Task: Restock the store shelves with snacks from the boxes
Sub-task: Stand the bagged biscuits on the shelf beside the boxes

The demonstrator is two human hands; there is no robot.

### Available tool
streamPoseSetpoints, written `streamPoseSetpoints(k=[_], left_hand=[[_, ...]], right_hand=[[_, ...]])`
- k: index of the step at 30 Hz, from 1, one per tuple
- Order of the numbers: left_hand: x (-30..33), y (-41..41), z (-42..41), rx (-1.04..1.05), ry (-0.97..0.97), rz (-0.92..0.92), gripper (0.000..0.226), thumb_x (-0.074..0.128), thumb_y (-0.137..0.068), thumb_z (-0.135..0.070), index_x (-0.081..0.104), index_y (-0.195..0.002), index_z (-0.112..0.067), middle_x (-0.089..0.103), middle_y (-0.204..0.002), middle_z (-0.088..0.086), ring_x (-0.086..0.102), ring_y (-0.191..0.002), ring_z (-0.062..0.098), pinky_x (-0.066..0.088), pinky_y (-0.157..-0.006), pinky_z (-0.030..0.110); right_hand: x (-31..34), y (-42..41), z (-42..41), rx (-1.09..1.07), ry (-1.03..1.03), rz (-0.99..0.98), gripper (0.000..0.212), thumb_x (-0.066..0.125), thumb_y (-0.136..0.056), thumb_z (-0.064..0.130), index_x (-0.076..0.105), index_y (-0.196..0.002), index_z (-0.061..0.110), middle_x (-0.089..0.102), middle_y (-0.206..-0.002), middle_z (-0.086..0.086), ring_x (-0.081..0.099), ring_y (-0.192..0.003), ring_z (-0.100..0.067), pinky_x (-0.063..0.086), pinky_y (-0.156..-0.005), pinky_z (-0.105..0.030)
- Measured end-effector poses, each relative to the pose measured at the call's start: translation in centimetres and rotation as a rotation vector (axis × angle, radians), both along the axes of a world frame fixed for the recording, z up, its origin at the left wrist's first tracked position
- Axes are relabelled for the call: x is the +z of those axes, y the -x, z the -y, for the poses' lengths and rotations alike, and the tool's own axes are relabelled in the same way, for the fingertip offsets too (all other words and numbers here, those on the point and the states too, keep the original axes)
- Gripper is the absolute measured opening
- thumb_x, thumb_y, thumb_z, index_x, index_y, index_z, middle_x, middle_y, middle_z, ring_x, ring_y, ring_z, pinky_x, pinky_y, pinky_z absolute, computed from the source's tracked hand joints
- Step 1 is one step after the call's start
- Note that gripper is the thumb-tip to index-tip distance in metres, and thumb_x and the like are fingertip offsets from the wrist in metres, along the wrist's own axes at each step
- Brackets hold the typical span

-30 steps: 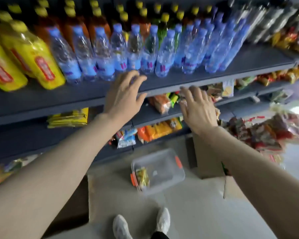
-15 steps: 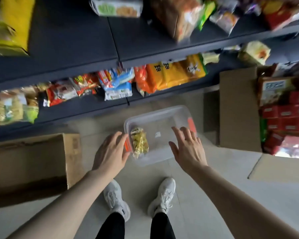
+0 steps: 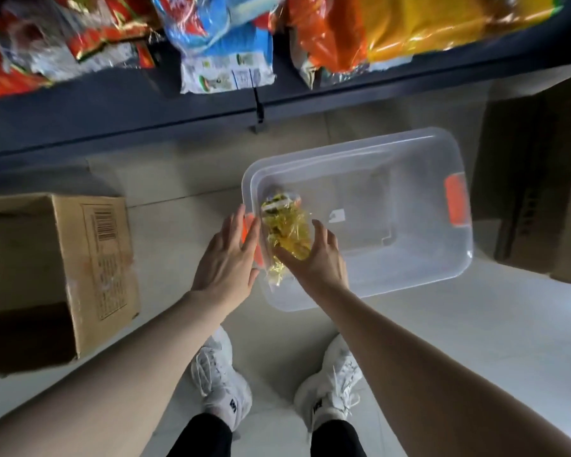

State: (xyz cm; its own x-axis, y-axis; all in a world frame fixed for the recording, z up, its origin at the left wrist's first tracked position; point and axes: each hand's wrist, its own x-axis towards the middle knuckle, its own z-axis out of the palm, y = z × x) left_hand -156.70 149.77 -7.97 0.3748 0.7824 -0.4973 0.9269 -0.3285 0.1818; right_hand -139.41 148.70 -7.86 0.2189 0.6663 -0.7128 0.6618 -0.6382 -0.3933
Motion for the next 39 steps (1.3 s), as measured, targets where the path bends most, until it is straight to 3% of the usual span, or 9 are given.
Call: streamPoseSetpoints(k=[9,14,18,21,27,31,33,36,39], left_hand=[[-1.4,0.4,0.0,-0.036,-0.002,0.015,0.091,0.07,-0.085,-0.036,0.022,-0.156,-0.006,0.008,-0.161,0.026,0.024,-0.146,0.04,0.033,-0.114,0.047],[0.6,0.0,-1.6,0.038,0.187,0.008,0.082,0.058,-0.096,-0.031,0.007,-0.158,-0.018,-0.013,-0.164,0.013,0.002,-0.152,0.03,0.02,-0.119,0.04],[4.6,0.0,-3.6,0.064,0.247,0.025,0.077,0.061,-0.094,-0.033,0.017,-0.156,-0.019,0.018,-0.16,0.001,0.015,-0.146,0.023,0.031,-0.114,0.037],[10.0,-0.2,-4.3,0.147,0.264,0.127,0.09,0.071,-0.087,-0.027,0.015,-0.157,-0.019,0.023,-0.158,0.0,0.02,-0.145,0.02,0.03,-0.115,0.036],[22.5,0.2,-5.4,0.315,0.347,0.485,0.124,0.094,-0.052,-0.028,0.021,-0.153,-0.027,0.037,-0.152,0.0,0.038,-0.137,0.02,0.037,-0.111,0.037],[32.5,1.6,-5.7,0.323,0.433,0.534,0.085,0.095,-0.053,-0.036,0.052,-0.126,-0.037,0.063,-0.119,-0.017,0.06,-0.11,0.006,0.044,-0.085,0.012],[37.7,2.1,-5.5,0.354,0.434,0.577,0.064,0.094,-0.056,-0.045,0.055,-0.106,-0.036,0.065,-0.103,-0.022,0.061,-0.095,-0.003,0.046,-0.077,0.012],[44.8,2.5,-5.5,0.468,0.431,0.717,0.064,0.091,-0.057,-0.052,0.058,-0.106,-0.028,0.071,-0.1,-0.015,0.065,-0.096,0.001,0.053,-0.083,0.025],[52.6,2.1,-6.3,0.504,0.439,0.858,0.054,0.088,-0.065,-0.041,0.058,-0.11,-0.031,0.072,-0.094,-0.024,0.066,-0.092,-0.007,0.049,-0.072,0.012]], right_hand=[[-1.8,1.3,-0.1,-0.182,0.107,0.0,0.046,0.056,-0.092,0.042,0.043,-0.133,0.024,0.068,-0.112,-0.013,0.062,-0.1,-0.039,0.045,-0.076,-0.038],[1.9,-2.1,-0.1,-0.14,0.133,0.036,0.039,0.049,-0.094,0.026,0.047,-0.133,0.023,0.068,-0.101,-0.015,0.059,-0.092,-0.039,0.044,-0.075,-0.038],[7.8,-5.6,-0.6,-0.077,0.119,0.039,0.033,0.049,-0.094,0.022,0.054,-0.126,0.021,0.067,-0.098,-0.015,0.059,-0.092,-0.039,0.048,-0.076,-0.04],[13.7,-8.6,-1.4,-0.061,0.127,0.002,0.028,0.057,-0.094,0.02,0.065,-0.121,0.017,0.069,-0.107,-0.016,0.061,-0.102,-0.038,0.044,-0.075,-0.036],[29.1,-11.8,-4.4,-0.031,0.195,-0.285,0.017,0.069,-0.089,0.005,0.073,-0.098,0.018,0.071,-0.097,-0.001,0.063,-0.092,-0.016,0.049,-0.078,-0.026],[40.2,-12.2,-6.1,-0.087,0.128,-0.375,0.018,0.074,-0.086,0.017,0.076,-0.103,0.022,0.074,-0.109,-0.002,0.066,-0.107,-0.024,0.049,-0.1,-0.042],[45.5,-12.1,-6.3,-0.208,-0.002,-0.5,0.026,0.075,-0.086,0.019,0.073,-0.112,0.023,0.074,-0.111,-0.008,0.069,-0.104,-0.031,0.05,-0.095,-0.047],[53.1,-11.5,-6.5,-0.465,-0.226,-0.718,0.044,0.075,-0.088,0.032,0.06,-0.13,0.03,0.07,-0.097,0.001,0.061,-0.075,-0.02,0.045,-0.073,-0.036],[59.7,-10.3,-6.6,-0.42,-0.275,-0.788,0.066,0.081,-0.076,0.045,0.055,-0.135,0.031,0.056,-0.083,-0.002,0.059,-0.074,-0.016,0.046,-0.081,-0.039]])
